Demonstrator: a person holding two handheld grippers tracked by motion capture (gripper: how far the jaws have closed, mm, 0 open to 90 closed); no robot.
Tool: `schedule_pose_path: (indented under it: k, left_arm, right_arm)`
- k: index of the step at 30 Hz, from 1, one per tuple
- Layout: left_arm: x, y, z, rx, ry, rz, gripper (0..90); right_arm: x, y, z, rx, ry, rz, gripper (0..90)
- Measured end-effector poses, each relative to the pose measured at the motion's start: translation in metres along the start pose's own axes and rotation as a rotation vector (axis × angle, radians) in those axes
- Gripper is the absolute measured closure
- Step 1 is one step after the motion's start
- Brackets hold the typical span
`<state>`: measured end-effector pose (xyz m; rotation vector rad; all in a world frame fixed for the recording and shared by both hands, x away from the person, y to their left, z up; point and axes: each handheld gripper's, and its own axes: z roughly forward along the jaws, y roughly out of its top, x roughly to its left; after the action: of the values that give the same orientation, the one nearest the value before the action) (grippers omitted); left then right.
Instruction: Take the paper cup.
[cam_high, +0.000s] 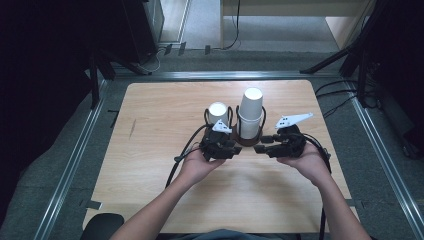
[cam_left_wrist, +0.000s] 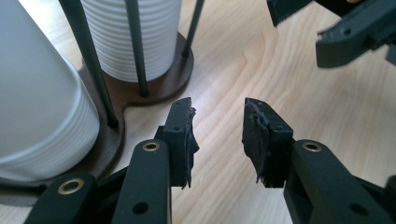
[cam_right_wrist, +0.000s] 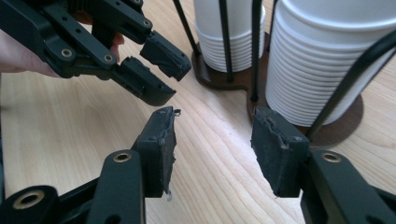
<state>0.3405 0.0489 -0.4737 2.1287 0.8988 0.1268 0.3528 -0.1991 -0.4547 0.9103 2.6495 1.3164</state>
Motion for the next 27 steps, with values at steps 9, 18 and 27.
schedule_pose_path:
  k: [9, 18, 27]
  left_arm:
    - [-0.007, 0.01, 0.009, -0.009, 0.047, -0.005, 66.5]
    - [-0.009, 0.025, 0.013, -0.035, 0.081, -0.033, 73.3]
    - [-0.01, 0.032, 0.02, -0.042, 0.098, -0.031, 81.1]
  right_arm:
    - [-0.006, 0.006, -0.008, 0.015, -0.051, -0.016, 45.0]
    - [-0.016, 0.018, -0.025, 0.003, -0.083, 0.023, 44.1]
    - [-0.027, 0.043, -0.043, 0.001, -0.105, 0.0, 42.5]
